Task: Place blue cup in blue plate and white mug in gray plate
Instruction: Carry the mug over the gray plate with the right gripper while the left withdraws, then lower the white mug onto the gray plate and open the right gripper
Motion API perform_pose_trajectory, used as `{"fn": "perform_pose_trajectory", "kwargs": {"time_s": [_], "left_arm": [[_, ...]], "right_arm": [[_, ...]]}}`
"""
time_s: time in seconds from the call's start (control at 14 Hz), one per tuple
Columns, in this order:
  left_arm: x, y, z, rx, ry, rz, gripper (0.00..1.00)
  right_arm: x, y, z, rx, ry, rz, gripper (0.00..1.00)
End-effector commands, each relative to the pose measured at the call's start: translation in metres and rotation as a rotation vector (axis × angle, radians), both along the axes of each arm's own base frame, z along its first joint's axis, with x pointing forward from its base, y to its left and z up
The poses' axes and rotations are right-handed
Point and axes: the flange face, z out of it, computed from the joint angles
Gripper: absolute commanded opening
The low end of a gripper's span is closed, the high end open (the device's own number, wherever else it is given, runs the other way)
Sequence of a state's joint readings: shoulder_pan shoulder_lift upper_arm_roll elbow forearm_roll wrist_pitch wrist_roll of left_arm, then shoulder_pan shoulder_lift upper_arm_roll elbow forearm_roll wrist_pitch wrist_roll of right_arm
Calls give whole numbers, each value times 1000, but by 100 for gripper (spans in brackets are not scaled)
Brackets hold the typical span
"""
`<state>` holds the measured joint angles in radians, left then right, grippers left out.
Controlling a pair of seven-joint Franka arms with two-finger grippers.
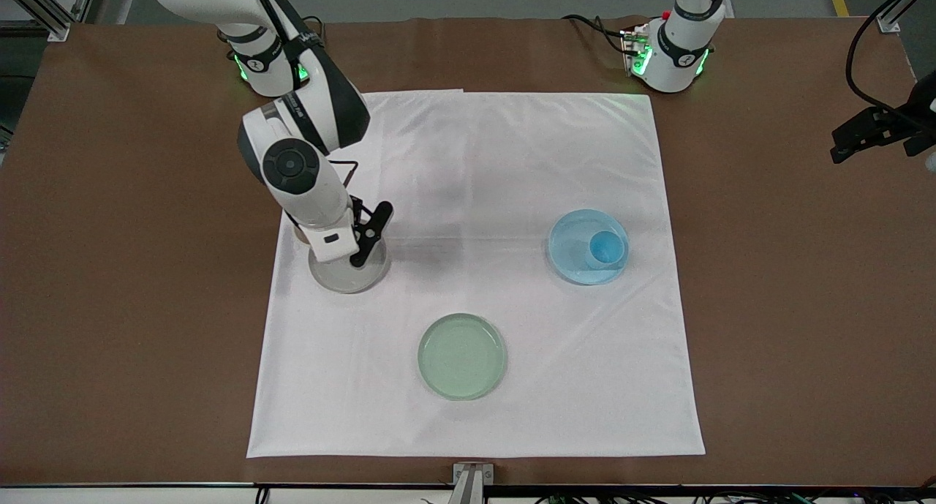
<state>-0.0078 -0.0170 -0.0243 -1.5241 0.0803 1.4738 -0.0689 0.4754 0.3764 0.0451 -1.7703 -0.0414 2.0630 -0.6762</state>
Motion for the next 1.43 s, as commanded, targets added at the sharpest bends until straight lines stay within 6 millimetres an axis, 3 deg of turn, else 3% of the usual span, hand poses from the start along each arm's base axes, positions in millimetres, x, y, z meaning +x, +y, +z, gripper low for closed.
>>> {"fn": "perform_pose_trajectory", "kwargs": {"time_s": [0.0,0.36,0.64,1.14,1.36], "left_arm": [[-13,-2,1,-31,-18,-13,100],[-10,-8,2,-43,-29,-22,100],[-14,-11,-1,-46,-19,-26,100],[-23,-65,-9,-48,-3,-93,100],[-26,-72,-14,-47,-18,-100,100]], "right_arm": [[-2,14,-28,19,1,153,2],[4,10,-77,12,35,285,2],[-1,14,-86,8,48,338,2],[1,6,-96,9,69,396,4],[1,5,-98,8,72,396,4]]}}
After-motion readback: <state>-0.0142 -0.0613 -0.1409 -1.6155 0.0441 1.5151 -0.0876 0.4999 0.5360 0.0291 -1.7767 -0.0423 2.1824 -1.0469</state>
